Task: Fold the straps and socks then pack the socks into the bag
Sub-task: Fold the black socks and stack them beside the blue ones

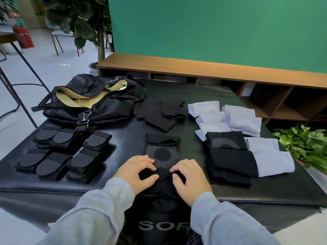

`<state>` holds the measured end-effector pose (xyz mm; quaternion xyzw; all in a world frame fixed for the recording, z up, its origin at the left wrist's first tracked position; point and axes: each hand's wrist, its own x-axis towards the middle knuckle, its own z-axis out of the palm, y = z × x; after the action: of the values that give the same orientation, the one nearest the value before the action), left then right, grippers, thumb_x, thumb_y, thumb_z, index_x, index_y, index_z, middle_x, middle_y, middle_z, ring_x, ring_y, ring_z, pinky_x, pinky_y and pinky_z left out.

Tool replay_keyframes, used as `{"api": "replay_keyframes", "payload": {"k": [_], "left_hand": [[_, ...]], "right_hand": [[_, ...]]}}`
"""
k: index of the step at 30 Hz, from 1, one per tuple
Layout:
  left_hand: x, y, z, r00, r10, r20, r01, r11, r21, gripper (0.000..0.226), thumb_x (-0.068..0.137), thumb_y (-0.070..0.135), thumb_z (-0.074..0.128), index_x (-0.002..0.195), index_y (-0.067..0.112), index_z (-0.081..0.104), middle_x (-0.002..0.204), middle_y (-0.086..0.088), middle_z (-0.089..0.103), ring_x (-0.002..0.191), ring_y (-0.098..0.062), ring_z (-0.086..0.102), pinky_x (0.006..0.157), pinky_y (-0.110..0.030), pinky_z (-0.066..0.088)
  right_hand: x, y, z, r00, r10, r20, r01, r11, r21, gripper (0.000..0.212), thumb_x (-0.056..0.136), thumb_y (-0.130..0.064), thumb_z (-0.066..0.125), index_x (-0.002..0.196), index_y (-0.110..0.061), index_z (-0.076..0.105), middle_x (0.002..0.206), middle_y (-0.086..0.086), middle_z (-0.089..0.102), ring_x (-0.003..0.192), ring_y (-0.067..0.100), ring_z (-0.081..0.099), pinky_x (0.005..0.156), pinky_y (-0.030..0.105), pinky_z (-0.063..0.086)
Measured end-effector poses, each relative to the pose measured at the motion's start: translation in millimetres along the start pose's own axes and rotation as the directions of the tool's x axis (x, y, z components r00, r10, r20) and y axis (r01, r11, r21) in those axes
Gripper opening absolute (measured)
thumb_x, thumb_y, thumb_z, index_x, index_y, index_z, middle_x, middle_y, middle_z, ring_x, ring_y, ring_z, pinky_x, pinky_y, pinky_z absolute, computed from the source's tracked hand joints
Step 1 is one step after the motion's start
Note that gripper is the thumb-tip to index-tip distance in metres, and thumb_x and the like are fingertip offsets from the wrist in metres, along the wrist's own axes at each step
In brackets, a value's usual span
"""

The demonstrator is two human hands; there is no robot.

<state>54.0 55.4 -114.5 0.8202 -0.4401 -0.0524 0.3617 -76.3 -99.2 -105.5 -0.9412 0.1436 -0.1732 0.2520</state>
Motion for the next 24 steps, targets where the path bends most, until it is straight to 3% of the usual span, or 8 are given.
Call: {"api": "replay_keyframes", "payload": {"k": [3,7,9,13,16,21,24], "left_hand": [[0,2,-1,0.999,0.037,0.014,-0.037,0.999,0.018,0.057,0.058,0.071,0.049,0.097,0.033,0.066,0.115,0.035,0.041,0.124,0.009,0.030,0.099,0.001,0.011],[-5,2,-6,0.987,0.063,0.146,-0.074,0.995,0.072,0.090,0.047,0.089,0.045,0.117,0.034,0.057,0.124,0.039,0.026,0.127,0.019,0.010,0.106,-0.006,0.012],[-5,2,-7,0.984,0.067,0.167,-0.079,0.995,0.067,0.101,0.045,0.098,0.032,0.120,0.034,0.056,0.126,0.038,0.024,0.130,0.017,0.009,0.107,-0.006,0.009],[-5,4,-7,0.991,0.057,0.120,-0.062,0.997,0.041,0.091,0.047,0.089,0.045,0.116,0.032,0.059,0.127,0.034,0.032,0.129,0.016,0.014,0.109,-0.008,0.013],[-6,3,-6,0.993,0.072,0.097,-0.075,0.997,0.033,0.076,0.056,0.075,0.049,0.114,0.029,0.061,0.126,0.031,0.035,0.130,0.013,0.018,0.103,-0.001,0.008],[-8,1,-4,0.991,0.106,0.078,-0.110,0.993,0.047,0.074,0.057,0.073,0.049,0.115,0.028,0.061,0.128,0.029,0.036,0.128,0.018,0.013,0.104,-0.002,0.009],[-9,0,-3,0.992,0.101,0.073,-0.105,0.993,0.047,0.084,0.053,0.086,0.047,0.114,0.030,0.061,0.127,0.033,0.035,0.129,0.017,0.016,0.106,-0.006,0.014]], "right_hand": [[0,0,0,1.000,-0.004,0.007,0.004,1.000,-0.016,0.048,0.074,-0.050,0.028,0.096,-0.027,0.065,0.096,-0.024,0.050,0.100,0.000,0.041,0.089,0.016,0.032],[-2,0,1,0.997,-0.079,0.007,0.080,0.994,-0.074,0.040,0.075,-0.045,0.039,0.097,-0.024,0.064,0.099,-0.018,0.051,0.098,0.002,0.040,0.086,0.014,0.029],[-5,1,2,0.986,-0.164,-0.014,0.162,0.980,-0.113,0.034,0.073,-0.041,0.049,0.097,-0.022,0.064,0.102,-0.014,0.053,0.101,0.003,0.042,0.087,0.013,0.029],[-11,6,3,0.937,-0.340,0.078,0.348,0.928,-0.135,0.049,0.068,-0.043,0.058,0.111,-0.020,0.055,0.116,-0.008,0.051,0.111,0.009,0.045,0.099,0.018,0.027],[-12,9,3,0.892,-0.433,0.129,0.450,0.874,-0.182,0.055,0.064,-0.042,0.059,0.113,-0.018,0.052,0.117,-0.004,0.051,0.110,0.013,0.047,0.103,0.022,0.028],[-12,15,7,0.893,-0.442,0.088,0.451,0.880,-0.150,0.045,0.067,-0.032,0.057,0.109,-0.019,0.055,0.113,-0.003,0.058,0.109,0.014,0.051,0.100,0.021,0.034],[-9,15,8,0.928,-0.372,0.016,0.372,0.925,-0.079,0.031,0.072,-0.024,0.052,0.101,-0.020,0.059,0.107,-0.005,0.060,0.103,0.012,0.052,0.091,0.018,0.038]]}}
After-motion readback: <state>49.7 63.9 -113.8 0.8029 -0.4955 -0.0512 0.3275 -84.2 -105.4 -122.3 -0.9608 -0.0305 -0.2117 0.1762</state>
